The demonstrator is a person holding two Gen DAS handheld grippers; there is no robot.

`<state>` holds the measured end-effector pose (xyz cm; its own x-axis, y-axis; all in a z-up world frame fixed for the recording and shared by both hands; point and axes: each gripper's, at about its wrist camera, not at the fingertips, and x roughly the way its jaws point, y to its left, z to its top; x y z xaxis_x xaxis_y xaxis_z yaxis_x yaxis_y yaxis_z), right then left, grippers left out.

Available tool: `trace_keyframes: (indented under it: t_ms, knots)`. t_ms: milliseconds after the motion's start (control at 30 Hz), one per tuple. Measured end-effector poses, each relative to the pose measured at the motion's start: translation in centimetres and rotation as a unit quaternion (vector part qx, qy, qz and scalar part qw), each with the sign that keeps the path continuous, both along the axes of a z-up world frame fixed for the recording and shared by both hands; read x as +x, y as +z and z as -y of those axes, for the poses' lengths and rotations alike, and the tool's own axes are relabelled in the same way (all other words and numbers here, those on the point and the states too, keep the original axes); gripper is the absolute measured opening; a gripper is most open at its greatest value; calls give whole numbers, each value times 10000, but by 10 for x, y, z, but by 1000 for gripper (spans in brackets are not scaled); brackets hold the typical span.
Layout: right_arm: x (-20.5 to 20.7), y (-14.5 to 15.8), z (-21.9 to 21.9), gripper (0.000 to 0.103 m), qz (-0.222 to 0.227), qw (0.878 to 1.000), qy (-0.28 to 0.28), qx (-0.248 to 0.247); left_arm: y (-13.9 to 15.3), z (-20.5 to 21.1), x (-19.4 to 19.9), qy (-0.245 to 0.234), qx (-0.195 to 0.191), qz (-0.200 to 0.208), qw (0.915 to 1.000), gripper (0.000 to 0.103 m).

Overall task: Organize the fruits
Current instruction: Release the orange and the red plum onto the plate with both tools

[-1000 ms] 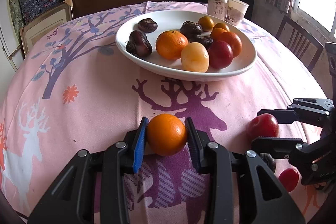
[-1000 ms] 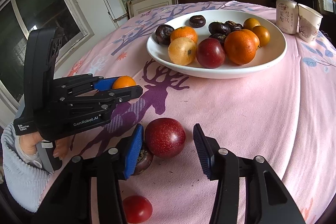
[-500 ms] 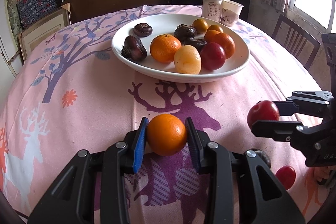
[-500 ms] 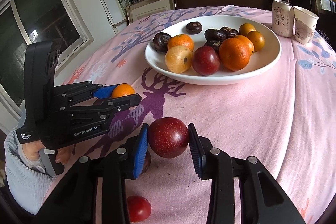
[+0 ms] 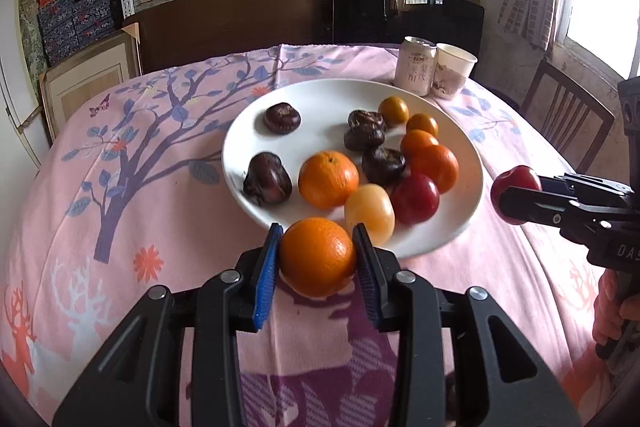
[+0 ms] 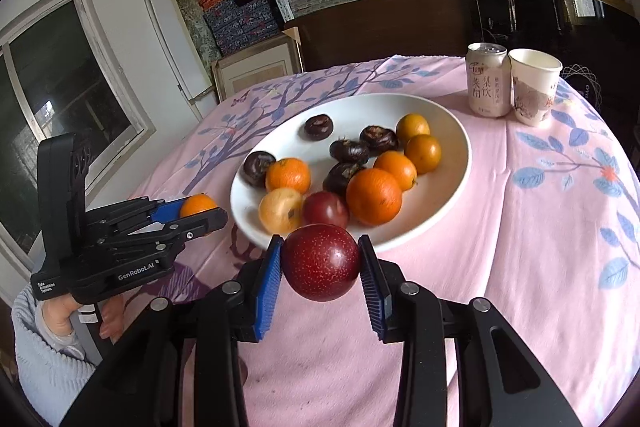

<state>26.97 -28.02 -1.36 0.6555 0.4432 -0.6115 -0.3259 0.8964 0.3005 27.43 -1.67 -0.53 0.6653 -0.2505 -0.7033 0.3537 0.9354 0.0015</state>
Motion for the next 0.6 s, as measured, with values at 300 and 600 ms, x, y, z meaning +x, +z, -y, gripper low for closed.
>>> trace_keyframes:
  t_ms: [300,600]
  knots:
    - [74,-2,-12,59,117,9995,-282,101,6,20,58,281,-99,212,9993,49]
    - [40,6,17,72,262,9974,-555,371,7,3,27,357,-21,423,9985,71]
